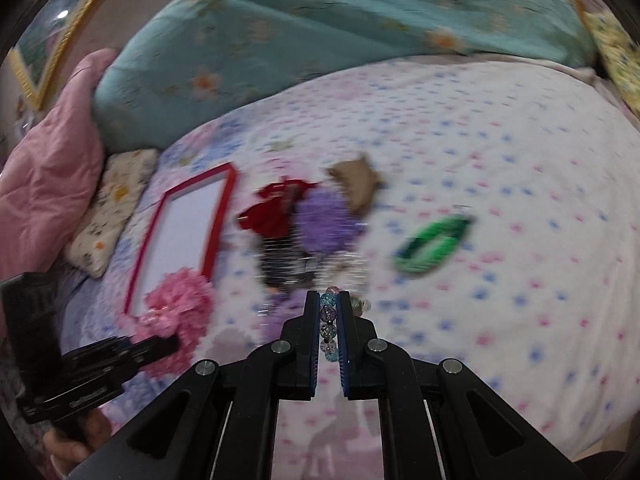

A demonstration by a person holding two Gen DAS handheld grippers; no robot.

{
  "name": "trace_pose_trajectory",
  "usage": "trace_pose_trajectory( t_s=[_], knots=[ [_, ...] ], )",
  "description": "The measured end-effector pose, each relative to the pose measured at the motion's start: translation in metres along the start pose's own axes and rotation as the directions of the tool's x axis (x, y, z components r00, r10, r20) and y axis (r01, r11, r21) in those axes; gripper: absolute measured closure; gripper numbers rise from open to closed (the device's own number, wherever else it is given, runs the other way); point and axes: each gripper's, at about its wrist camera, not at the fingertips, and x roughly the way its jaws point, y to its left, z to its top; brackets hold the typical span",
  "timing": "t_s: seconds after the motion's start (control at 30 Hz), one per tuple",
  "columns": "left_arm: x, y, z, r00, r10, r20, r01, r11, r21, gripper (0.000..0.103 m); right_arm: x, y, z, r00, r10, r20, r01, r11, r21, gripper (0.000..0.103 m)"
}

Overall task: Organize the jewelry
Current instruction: 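Grasp the pink flower scrunchie with the left tool while the right tool grasps the beaded bracelet, then carry both items into the red-rimmed box and open both tools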

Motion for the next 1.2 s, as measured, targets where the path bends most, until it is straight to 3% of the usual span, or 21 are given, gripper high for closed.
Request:
trace_pose_trajectory(
  t_s=[0.3,0.7,0.9,1.2],
  knots=[
    [-0.025,0.062,0.000,0.995,0.084,0.044,-0.079,0.991,-0.108,0.085,0.038,0.088,0.008,0.989,0.135,-0.053,-0.140,0.984,-0.113,0.096],
    [-0.027,0.135,0.018,0.980,0.194,0.052,-0.181,0.965,-0.189,0.085,0.118,0.184,0.018,0.951,0.276,-0.139,-0.298,0.938,-0.175,0.096],
    [-0.005,0.173,0.025,0.974,0.228,0.007,-0.220,0.948,-0.230,0.085,0.159,0.197,0.007,0.948,0.267,-0.171,-0.295,0.940,-0.169,0.096],
    [0.011,0.183,0.011,0.974,0.219,-0.055,-0.226,0.941,-0.251,0.082,0.177,0.182,-0.024,0.937,0.225,-0.266,-0.276,0.946,-0.170,0.096]
  ],
)
